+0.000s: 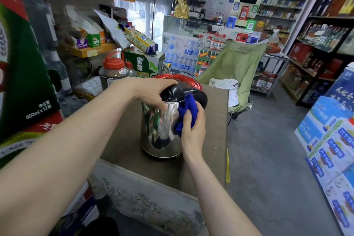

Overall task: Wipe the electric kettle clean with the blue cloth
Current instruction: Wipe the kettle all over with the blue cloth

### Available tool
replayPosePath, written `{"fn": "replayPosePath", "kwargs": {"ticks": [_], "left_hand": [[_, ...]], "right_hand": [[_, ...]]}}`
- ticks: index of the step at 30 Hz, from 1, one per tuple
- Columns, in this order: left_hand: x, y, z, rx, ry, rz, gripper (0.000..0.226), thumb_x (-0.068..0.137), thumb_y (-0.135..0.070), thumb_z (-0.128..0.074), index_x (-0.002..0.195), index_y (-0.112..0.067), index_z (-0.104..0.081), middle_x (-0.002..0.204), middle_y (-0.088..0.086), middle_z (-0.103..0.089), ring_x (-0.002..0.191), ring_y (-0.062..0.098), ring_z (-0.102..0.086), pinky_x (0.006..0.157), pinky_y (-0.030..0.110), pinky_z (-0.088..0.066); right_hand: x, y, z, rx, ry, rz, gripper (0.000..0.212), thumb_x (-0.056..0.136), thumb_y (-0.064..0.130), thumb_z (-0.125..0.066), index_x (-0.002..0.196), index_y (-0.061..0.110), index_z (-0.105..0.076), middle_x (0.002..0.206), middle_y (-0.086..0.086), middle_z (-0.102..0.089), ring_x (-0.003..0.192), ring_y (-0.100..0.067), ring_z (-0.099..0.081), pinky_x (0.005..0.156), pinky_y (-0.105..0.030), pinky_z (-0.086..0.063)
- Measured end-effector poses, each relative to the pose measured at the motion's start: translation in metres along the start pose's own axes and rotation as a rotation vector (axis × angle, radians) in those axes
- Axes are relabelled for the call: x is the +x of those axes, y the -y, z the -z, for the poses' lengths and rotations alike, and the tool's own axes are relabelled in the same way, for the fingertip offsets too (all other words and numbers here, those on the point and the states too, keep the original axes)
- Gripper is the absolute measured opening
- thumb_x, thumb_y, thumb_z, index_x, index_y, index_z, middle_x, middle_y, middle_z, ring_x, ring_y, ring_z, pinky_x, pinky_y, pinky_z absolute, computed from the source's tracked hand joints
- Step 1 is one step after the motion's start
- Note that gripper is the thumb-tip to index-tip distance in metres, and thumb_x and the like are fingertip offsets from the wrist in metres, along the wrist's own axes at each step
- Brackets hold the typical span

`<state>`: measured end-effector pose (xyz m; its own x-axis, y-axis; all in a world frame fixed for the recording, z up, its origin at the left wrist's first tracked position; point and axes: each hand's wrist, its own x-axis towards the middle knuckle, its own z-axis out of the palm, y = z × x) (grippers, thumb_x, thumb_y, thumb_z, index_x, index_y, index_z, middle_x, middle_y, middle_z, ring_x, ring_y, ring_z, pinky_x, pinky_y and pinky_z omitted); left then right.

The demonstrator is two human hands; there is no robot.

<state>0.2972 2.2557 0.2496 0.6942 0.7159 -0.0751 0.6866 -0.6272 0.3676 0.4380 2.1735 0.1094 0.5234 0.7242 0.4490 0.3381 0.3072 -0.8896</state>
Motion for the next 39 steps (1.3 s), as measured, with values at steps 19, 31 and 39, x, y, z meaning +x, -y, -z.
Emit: {"fn": "replayPosePath", "kwargs": {"ticks": [19, 31, 39], "left_hand": [[0.005, 0.000, 0.006, -0.123, 0.078, -0.038, 0.083, 0.074, -0.036, -0.083, 0.141, -0.045, -0.035, 0.138, -0.008, -0.051, 0.121, 0.016, -0.053, 0.103, 0.038, -0.044], [-0.012, 0.023, -0.016, 0.194, -0.295, -0.060, 0.080, 0.083, -0.007, -0.072, 0.145, -0.045, -0.038, 0.158, -0.008, -0.029, 0.144, 0.019, -0.028, 0.115, 0.040, -0.027], [-0.038, -0.043, -0.107, -0.243, -0.894, 0.215, 0.047, 0.090, -0.041, -0.058, 0.131, -0.021, -0.050, 0.122, 0.006, -0.055, 0.115, 0.027, -0.053, 0.099, 0.039, -0.041]], "right_hand": [[0.043, 0.023, 0.049, -0.392, 0.072, 0.323, 0.037, 0.096, 0.032, -0.053, 0.132, 0.026, -0.057, 0.131, -0.001, -0.056, 0.125, -0.019, -0.048, 0.107, -0.035, -0.037], [0.006, -0.007, 0.052, 0.271, 0.113, -0.343, 0.018, 0.098, 0.033, -0.052, 0.095, 0.038, -0.069, 0.095, 0.001, -0.069, 0.087, -0.016, -0.059, 0.082, -0.036, -0.046], [-0.058, -0.041, 0.026, -0.201, 0.203, -0.217, 0.026, 0.104, 0.026, -0.042, 0.127, 0.026, -0.054, 0.114, -0.005, -0.068, 0.106, -0.027, -0.061, 0.086, -0.036, -0.045]]}}
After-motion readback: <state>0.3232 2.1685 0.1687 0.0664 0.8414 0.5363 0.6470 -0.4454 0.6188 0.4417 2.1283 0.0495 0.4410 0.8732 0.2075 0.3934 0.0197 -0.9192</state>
